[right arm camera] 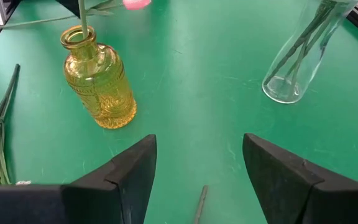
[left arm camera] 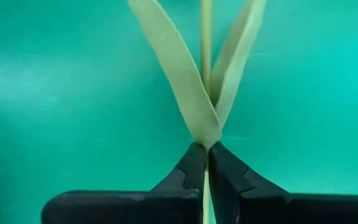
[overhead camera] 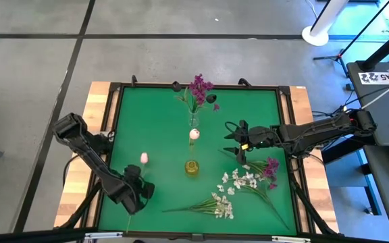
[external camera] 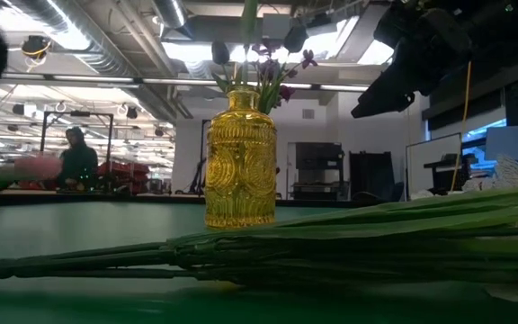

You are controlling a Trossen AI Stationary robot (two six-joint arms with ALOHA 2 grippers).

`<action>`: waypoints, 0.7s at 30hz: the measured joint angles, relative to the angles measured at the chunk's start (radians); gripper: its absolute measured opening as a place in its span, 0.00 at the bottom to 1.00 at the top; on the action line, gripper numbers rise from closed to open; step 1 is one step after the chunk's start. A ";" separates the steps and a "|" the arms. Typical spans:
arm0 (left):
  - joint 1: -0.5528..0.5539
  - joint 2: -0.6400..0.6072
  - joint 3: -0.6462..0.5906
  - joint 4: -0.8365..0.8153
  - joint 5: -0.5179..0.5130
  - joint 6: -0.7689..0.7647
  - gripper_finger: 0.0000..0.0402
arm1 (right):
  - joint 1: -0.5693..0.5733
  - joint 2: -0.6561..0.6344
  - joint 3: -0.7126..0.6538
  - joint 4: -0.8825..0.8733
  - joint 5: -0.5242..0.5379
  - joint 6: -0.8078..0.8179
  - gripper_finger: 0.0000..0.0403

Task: Sort flowers into vase by color
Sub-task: Put the pink tulip into the yellow vase

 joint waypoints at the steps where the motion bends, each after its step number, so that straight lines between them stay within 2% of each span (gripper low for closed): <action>1: 0.002 0.000 0.022 -0.014 -0.029 0.015 0.01 | 0.000 0.000 0.000 0.000 0.000 0.000 0.59; 6: 0.022 -0.003 0.142 -0.058 -0.214 0.132 0.00 | 0.000 -0.001 0.000 -0.009 0.001 -0.019 0.59; 13: 0.023 -0.005 0.275 -0.062 -0.539 0.361 0.00 | 0.000 -0.003 0.000 -0.055 0.010 -0.023 0.59; 21: 0.022 -0.006 0.339 0.016 -0.885 0.647 0.00 | 0.000 -0.003 0.000 -0.072 0.010 -0.022 0.59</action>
